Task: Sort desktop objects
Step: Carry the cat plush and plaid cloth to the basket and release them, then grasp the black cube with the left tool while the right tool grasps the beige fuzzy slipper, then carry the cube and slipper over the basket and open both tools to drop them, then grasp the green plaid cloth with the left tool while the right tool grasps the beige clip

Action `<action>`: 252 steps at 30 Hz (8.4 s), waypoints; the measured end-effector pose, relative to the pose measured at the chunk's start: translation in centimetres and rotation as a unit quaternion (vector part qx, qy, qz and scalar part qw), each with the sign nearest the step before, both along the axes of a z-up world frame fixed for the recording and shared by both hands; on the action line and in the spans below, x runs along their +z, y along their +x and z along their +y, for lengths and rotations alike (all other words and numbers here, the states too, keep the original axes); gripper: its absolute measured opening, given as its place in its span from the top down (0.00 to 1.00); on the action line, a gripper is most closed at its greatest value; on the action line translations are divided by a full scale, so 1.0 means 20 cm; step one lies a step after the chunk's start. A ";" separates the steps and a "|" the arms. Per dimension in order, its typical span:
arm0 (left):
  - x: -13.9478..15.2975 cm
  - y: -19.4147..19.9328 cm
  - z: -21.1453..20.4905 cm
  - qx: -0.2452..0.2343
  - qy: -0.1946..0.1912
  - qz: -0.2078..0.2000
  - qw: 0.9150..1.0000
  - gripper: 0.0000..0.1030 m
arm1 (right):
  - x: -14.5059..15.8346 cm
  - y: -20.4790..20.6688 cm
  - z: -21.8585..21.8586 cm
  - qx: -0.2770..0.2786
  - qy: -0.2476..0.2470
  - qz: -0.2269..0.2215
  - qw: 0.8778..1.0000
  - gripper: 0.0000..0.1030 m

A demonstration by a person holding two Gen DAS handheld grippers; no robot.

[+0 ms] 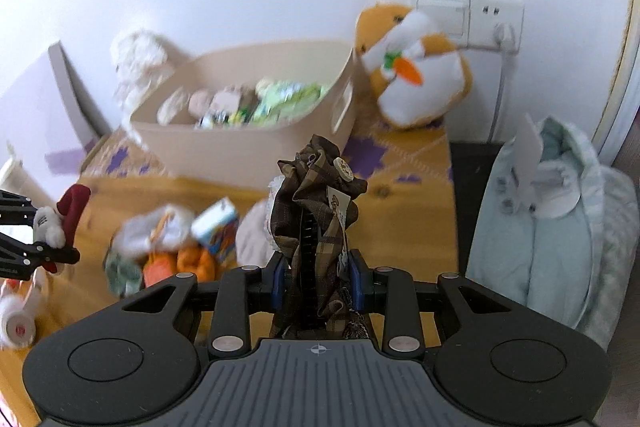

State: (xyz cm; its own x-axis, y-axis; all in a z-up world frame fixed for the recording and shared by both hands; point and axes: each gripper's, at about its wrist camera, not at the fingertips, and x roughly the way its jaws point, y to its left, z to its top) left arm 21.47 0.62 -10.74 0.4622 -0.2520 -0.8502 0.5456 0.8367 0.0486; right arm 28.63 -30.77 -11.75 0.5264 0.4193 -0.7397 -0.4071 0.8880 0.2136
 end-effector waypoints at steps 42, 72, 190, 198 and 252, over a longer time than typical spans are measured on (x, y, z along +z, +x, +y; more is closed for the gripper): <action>0.07 1.01 -0.34 0.225 -0.047 -0.060 0.971 0.50 | -0.01 0.70 0.70 -0.052 0.016 -0.061 0.997 0.51; -0.16 0.31 0.12 0.243 -0.029 0.009 0.970 0.21 | -0.19 0.15 0.45 0.090 -0.125 -0.132 0.979 0.00; 0.23 0.39 -0.17 0.099 -0.017 -0.056 0.993 0.26 | 0.25 -0.04 0.55 -0.013 -0.082 -0.133 0.988 0.00; 0.22 0.08 -0.09 0.099 -0.028 -0.015 0.995 0.26 | 0.12 -0.33 0.48 -0.036 -0.046 -0.073 0.996 0.00; -0.52 -0.01 -0.20 -0.056 0.007 0.035 0.998 0.84 | -0.56 -0.43 0.91 -0.043 -0.120 0.056 0.990 0.17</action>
